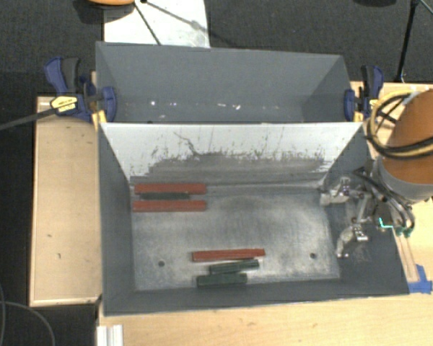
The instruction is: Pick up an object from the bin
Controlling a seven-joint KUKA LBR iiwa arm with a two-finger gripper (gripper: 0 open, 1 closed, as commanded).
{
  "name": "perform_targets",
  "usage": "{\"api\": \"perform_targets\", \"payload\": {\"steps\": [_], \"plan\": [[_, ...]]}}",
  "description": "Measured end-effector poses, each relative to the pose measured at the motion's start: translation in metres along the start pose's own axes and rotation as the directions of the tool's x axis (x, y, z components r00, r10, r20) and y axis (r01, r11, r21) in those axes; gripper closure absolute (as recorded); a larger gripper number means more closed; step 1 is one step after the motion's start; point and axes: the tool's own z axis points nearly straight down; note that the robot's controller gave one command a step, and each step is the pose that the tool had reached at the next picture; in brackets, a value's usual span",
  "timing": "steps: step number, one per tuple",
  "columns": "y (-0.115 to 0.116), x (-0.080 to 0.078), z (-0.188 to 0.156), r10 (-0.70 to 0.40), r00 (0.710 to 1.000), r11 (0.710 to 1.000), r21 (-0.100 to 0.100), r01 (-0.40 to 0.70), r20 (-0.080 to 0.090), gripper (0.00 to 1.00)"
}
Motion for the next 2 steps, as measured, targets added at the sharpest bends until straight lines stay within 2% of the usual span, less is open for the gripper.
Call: {"api": "perform_targets", "payload": {"steps": [1, 2], "plan": [[0.000, -0.002, -0.004, -0.003, 1.000, 1.000, 0.001, 0.003, 0.008, 0.00], [0.052, -0.011, 0.030, -0.012, 1.000, 1.000, 0.002, 0.012, 0.010, 0.00]]}}
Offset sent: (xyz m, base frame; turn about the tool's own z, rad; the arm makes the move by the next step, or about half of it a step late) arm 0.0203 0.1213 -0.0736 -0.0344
